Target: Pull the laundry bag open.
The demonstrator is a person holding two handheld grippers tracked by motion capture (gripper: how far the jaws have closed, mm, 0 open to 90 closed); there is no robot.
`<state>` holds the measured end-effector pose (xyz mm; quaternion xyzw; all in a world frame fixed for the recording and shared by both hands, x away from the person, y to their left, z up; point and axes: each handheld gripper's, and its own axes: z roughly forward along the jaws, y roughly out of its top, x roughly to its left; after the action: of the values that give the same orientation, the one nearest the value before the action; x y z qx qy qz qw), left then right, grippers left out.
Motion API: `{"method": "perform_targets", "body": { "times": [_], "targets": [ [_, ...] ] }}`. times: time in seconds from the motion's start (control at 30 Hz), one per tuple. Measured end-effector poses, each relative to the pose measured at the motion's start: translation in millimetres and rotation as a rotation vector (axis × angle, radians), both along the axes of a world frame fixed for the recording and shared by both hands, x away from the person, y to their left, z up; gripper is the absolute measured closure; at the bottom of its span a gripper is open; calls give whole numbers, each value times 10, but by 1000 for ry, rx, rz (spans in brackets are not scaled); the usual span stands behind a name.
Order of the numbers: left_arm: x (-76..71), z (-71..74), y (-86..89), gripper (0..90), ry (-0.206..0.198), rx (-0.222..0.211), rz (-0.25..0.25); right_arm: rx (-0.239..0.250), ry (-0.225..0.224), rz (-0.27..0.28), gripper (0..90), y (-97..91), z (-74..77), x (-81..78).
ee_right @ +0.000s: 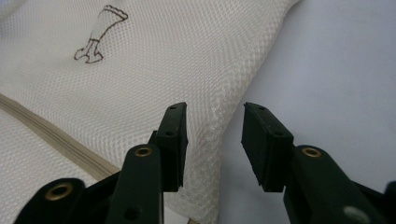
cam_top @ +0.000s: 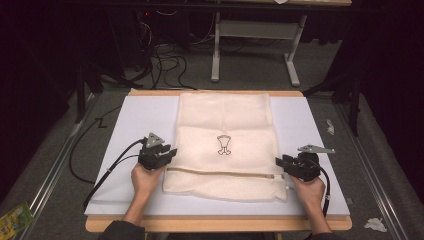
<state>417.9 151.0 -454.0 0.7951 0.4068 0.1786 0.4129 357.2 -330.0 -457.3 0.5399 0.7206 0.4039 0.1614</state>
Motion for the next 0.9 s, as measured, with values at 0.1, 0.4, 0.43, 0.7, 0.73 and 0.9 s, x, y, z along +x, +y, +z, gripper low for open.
{"method": "perform_targets", "body": {
  "times": [0.1, 0.4, 0.43, 0.7, 0.73, 0.9],
  "targets": [
    [-107, 37, 1, 588, -45, 5, -9, 10, -24, -3, 533, 13, 8, -48],
    [-318, 18, -85, 530, -71, -11, -65, 7, -38, -14, 467, 22, -72, -121],
    [-347, 13, -102, 530, -75, -18, -74, 9, -36, -14, 464, 21, -79, -124],
    [-455, -47, -239, 509, -71, -59, -88, 28, 25, -16, 445, 67, -184, -117],
    [-465, -48, -264, 509, -77, -42, -86, 31, 27, -13, 442, 74, -193, -111],
    [-496, -43, -378, 503, -86, -54, -112, 29, 49, -7, 435, 129, -225, -79]
  ]
}}
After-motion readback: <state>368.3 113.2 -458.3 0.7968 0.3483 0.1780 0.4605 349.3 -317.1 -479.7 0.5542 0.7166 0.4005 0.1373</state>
